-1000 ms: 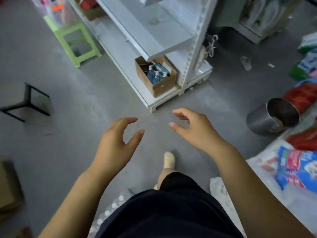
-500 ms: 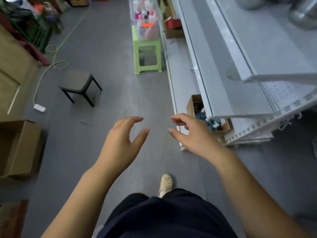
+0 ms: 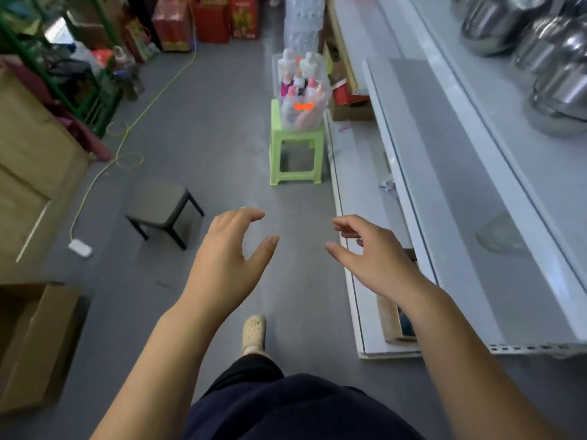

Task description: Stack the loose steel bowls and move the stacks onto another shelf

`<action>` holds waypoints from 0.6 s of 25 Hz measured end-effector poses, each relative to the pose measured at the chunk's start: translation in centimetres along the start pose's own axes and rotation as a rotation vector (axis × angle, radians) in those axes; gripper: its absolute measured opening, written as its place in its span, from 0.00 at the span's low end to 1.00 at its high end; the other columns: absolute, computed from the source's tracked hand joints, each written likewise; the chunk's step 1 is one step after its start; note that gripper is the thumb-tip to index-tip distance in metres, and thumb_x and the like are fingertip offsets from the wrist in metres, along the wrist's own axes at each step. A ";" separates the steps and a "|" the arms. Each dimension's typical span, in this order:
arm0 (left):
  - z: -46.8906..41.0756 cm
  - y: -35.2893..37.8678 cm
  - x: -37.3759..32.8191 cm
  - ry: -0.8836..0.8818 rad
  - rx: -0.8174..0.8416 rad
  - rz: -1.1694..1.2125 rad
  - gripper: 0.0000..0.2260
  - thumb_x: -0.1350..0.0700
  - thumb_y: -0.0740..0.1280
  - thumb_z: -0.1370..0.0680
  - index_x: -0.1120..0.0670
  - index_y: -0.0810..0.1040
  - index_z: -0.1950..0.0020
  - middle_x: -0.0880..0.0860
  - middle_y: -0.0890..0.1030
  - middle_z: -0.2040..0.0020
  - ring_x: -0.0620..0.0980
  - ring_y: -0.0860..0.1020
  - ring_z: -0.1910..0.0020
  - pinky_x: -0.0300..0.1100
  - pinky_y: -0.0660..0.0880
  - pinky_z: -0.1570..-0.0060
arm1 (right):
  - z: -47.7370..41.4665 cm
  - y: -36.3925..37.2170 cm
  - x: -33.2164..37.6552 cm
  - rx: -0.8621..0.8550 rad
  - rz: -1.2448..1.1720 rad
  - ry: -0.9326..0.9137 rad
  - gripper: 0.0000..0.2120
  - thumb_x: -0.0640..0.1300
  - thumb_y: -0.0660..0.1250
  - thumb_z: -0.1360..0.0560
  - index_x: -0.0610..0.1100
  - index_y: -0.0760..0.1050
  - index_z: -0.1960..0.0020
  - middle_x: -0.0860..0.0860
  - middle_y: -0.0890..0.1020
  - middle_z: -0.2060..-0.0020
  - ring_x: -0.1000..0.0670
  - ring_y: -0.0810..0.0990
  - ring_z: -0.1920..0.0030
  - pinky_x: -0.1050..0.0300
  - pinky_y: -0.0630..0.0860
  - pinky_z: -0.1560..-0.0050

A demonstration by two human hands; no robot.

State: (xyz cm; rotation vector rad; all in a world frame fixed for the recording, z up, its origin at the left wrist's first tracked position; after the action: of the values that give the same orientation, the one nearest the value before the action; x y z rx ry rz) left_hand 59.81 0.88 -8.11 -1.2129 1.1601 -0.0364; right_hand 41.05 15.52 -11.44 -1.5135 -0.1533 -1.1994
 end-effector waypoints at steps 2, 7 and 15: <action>-5.8 -1.5 0.9 0.051 0.039 -0.004 0.21 0.46 0.69 0.20 0.49 0.73 0.28 0.36 0.70 0.38 0.43 0.70 0.31 0.35 0.63 0.40 | -3.8 -0.8 1.2 -0.068 -0.014 0.059 0.23 0.53 0.71 0.20 0.51 0.73 0.27 0.56 0.79 0.33 0.58 0.76 0.33 0.63 0.69 0.33; -18.2 -2.2 -0.3 0.241 0.148 0.011 0.20 0.46 0.69 0.21 0.48 0.73 0.29 0.40 0.74 0.36 0.44 0.72 0.32 0.37 0.65 0.40 | -9.9 -4.5 3.9 -0.318 -0.105 0.136 0.21 0.50 0.72 0.21 0.50 0.75 0.29 0.57 0.81 0.35 0.60 0.78 0.35 0.63 0.71 0.31; -31.9 5.8 -10.4 0.555 0.310 0.158 0.21 0.44 0.69 0.22 0.48 0.75 0.30 0.43 0.77 0.34 0.44 0.74 0.35 0.35 0.65 0.41 | -13.1 -15.2 1.6 -0.734 -0.150 0.243 0.19 0.50 0.72 0.20 0.53 0.75 0.31 0.62 0.81 0.38 0.63 0.77 0.36 0.61 0.73 0.31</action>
State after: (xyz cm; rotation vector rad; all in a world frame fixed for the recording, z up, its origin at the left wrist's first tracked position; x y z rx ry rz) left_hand 29.34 -13.03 -2.00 -0.8504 1.6589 -0.4409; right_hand 24.05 9.62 -2.32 -1.9796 0.3849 -1.6552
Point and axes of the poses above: each hand's wrist, its own z-axis away from the middle knuckle, its own y-axis out of the palm, x = y × z, the point moved 4 cm from there along -z, towards the middle knuckle
